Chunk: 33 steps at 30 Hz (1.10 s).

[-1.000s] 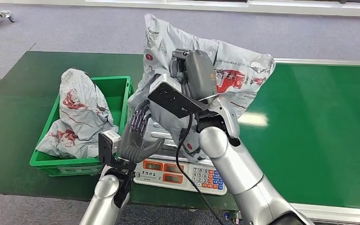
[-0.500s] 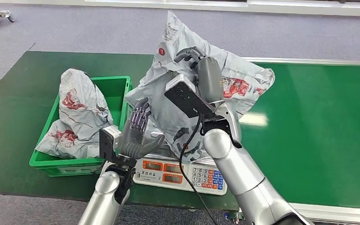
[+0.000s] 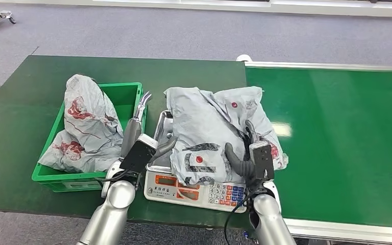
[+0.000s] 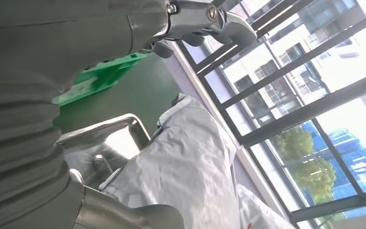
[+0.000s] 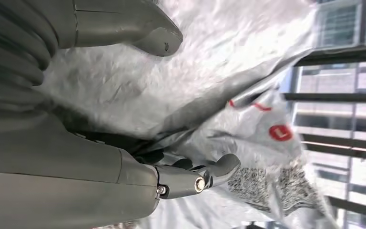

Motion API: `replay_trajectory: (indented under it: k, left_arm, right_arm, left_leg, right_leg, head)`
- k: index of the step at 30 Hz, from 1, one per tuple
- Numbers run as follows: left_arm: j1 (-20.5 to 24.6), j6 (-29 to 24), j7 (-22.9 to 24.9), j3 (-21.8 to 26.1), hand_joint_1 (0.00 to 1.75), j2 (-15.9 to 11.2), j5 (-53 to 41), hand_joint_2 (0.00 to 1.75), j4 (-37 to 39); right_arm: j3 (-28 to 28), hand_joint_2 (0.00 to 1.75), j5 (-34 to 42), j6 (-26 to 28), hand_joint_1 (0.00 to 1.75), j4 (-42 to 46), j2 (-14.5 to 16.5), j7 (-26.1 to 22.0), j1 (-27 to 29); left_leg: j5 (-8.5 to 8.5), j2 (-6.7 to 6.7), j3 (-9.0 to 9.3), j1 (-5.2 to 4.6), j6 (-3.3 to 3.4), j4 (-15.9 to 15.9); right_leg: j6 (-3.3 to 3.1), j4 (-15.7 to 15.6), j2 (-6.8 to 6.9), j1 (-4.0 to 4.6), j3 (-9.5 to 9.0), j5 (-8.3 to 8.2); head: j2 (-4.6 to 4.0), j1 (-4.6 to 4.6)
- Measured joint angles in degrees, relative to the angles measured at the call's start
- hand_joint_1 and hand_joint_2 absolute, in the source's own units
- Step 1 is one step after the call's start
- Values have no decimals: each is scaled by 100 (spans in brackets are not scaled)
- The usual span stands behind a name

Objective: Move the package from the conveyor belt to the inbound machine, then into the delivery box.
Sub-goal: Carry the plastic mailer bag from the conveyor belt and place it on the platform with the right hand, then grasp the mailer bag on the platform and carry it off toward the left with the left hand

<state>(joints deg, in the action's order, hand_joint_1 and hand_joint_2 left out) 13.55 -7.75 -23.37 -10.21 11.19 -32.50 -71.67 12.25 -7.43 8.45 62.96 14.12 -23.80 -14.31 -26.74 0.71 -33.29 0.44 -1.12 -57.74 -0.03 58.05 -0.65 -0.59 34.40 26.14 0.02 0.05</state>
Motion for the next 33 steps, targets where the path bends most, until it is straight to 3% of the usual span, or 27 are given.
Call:
replay_trajectory:
  k: [7,15,22,26,30,31,33]
  left_arm:
    - [384,395,-59,-282,0,5,-225,175,171]
    - [1754,1109,-437,-997,0,276,-910,175,2184]
    - [2181,1278,-594,-1201,0,392,-998,175,3066]
    - [2486,2308,-997,-1615,0,451,-1475,175,3627]
    - [2858,3116,-768,-2322,0,516,-2060,175,4327]
    - [2980,3287,-718,-2460,12,513,-2099,175,4456]
    - [3190,3549,-676,-2676,99,495,-2116,175,4660]
  right_arm:
    - [-231,175,261,-587,0,1,0,17,111]
    - [-298,175,380,-983,0,3,4,-90,144]
    - [-299,175,390,-1027,0,3,4,-92,143]
    - [-303,175,496,-1138,0,1,4,-100,117]
    - [-334,175,688,-1209,0,-16,-12,-141,133]
    - [-346,175,731,-1215,0,-19,-20,-150,142]
    - [-358,175,797,-1217,0,-19,-32,-147,147]
  left_leg:
    - [9,-1,6,0,-1,-1]
    - [14,-13,8,-5,4,-6]
    - [14,-23,8,-3,3,-5]
    - [15,-22,6,-4,4,-5]
    - [15,-21,3,-5,6,-6]
    - [16,-14,5,-5,7,-6]
    - [16,-1,12,-4,8,-5]
  right_leg:
    - [0,0,0,0,-5,-5]
    - [1,0,-13,-4,-6,-21]
    - [0,0,-22,-3,0,-22]
    - [1,0,-21,-4,-1,-22]
    - [4,0,-18,-5,-7,-24]
    - [5,0,-13,-5,-13,-24]
    - [6,0,0,-5,-27,-22]
  head:
    - [0,-1]
    - [0,1]
    - [0,-1]
    - [0,1]
    - [0,0]
    - [0,1]
    - [0,0]
